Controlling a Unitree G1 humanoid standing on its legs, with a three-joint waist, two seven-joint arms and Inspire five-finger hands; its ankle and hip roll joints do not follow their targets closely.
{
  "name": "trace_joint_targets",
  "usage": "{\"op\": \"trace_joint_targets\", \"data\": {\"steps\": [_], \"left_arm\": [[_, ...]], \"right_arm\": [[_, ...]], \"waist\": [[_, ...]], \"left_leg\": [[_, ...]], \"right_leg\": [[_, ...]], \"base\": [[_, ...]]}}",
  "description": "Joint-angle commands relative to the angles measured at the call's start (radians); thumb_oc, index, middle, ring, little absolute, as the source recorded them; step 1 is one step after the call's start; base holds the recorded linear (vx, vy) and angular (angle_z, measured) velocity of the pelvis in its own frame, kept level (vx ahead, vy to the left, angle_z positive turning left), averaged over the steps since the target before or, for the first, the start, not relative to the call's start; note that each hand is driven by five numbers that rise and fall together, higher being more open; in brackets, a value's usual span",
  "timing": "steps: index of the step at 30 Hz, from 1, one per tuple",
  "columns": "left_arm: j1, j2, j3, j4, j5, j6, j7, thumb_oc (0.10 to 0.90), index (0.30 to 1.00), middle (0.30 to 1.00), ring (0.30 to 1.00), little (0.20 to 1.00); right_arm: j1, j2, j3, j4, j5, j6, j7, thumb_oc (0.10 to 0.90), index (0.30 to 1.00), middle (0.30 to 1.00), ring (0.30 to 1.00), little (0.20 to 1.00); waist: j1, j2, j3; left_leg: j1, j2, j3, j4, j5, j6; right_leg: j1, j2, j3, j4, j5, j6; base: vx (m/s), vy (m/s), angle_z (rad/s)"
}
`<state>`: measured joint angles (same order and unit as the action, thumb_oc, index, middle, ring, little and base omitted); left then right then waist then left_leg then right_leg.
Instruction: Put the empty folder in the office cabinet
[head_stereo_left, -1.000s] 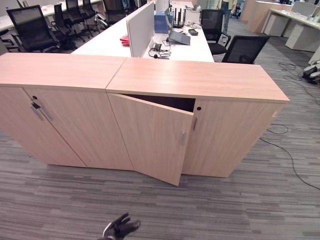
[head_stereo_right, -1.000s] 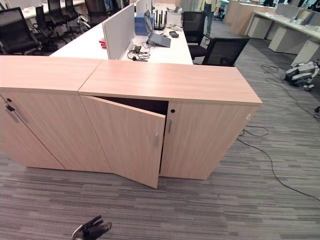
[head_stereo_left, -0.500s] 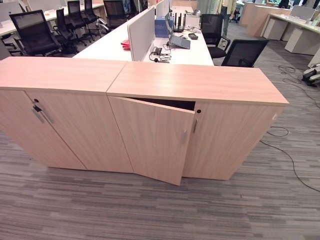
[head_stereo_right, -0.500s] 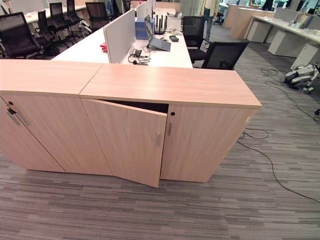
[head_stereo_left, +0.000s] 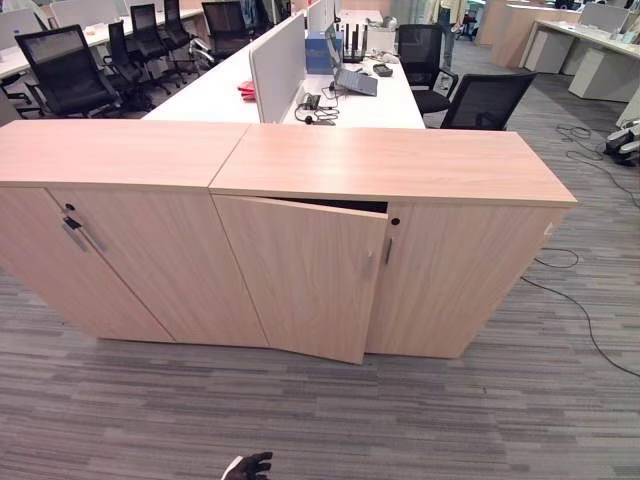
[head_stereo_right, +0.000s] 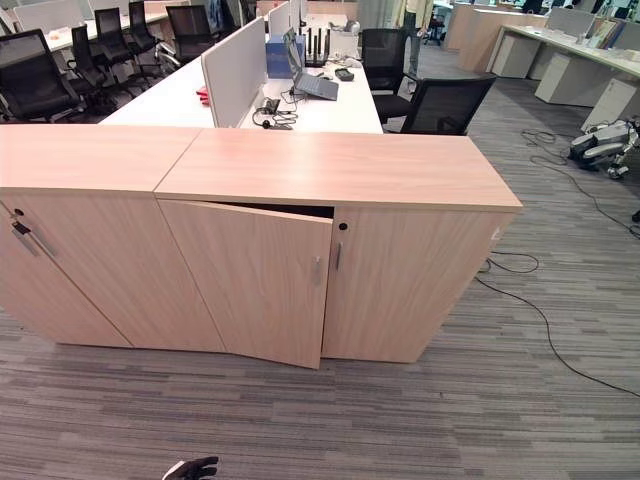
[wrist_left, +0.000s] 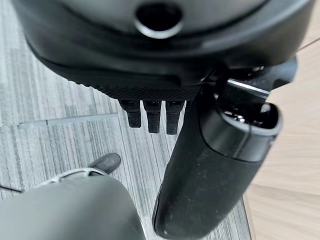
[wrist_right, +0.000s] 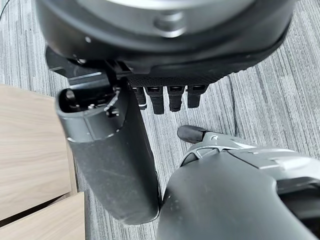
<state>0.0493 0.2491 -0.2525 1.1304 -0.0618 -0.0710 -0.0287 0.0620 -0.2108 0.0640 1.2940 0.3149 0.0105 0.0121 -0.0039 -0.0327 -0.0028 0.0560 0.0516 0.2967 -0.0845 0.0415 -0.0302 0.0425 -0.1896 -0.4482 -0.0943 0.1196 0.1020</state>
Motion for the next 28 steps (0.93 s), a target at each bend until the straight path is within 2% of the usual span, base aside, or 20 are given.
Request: {"op": "trace_joint_targets", "data": {"steps": [1,3,6,7,11,28], "left_arm": [[-0.076,-0.011,0.015,0.025,0.035,-0.032,0.009,0.8,0.9,0.9,0.9,0.9],[-0.075,-0.015,0.015,0.039,0.04,-0.028,0.011,0.8,0.9,0.9,0.9,0.9],[-0.069,-0.025,0.025,0.088,0.054,-0.019,0.017,0.8,0.9,0.9,0.9,0.9],[-0.064,-0.023,0.029,0.095,0.055,-0.021,0.015,0.8,0.9,0.9,0.9,0.9],[-0.055,-0.029,0.029,0.122,0.062,-0.01,0.007,0.8,0.9,0.9,0.9,0.9],[-0.061,-0.031,0.014,0.112,0.068,-0.011,0.01,0.8,0.9,0.9,0.9,0.9]], "right_arm": [[-0.05,-0.052,0.03,0.078,-0.046,0.01,-0.022,0.8,0.9,0.9,0.9,0.9],[-0.053,-0.051,0.029,0.079,-0.045,0.012,-0.022,0.8,0.9,0.9,0.9,0.9],[-0.056,-0.045,0.031,0.082,-0.043,0.012,-0.023,0.8,0.9,0.9,0.9,0.9],[-0.046,-0.047,0.033,0.072,-0.035,0.003,-0.019,0.8,0.9,0.9,0.9,0.9],[-0.03,-0.048,0.034,0.076,-0.036,0.008,-0.012,0.8,0.9,0.9,0.9,0.9],[-0.025,-0.041,0.053,0.074,-0.055,0.012,-0.017,0.8,0.9,0.9,0.9,0.9]], "waist": [[-0.008,0.026,0.049],[-0.009,0.021,0.05],[-0.008,0.024,0.049],[-0.008,0.018,0.049],[-0.008,0.013,0.047],[-0.011,0.012,0.046]], "left_leg": [[0.037,0.044,-0.067,-0.003,-0.128,-0.054],[0.028,0.038,-0.061,-0.003,-0.112,-0.047],[0.044,0.045,-0.063,-0.003,-0.131,-0.053],[0.031,0.038,-0.057,-0.003,-0.112,-0.047],[0.029,0.04,-0.057,-0.003,-0.112,-0.046],[0.024,0.039,-0.058,-0.003,-0.11,-0.045]], "right_leg": [[0.05,-0.024,-0.023,0.007,-0.094,0.075],[0.041,-0.031,-0.032,0.007,-0.081,0.068],[0.052,-0.022,-0.019,0.007,-0.096,0.073],[0.042,-0.028,-0.029,0.007,-0.083,0.065],[0.039,-0.025,-0.024,0.007,-0.084,0.064],[0.03,-0.022,-0.017,0.007,-0.081,0.062]], "base": [[0.0,0.0,0.0],[-0.05,0.017,0.0],[0.0,0.0,-0.02],[0.0,-0.004,-0.03],[-0.02,-0.008,-0.07],[0.0,0.0,-0.01]]}}
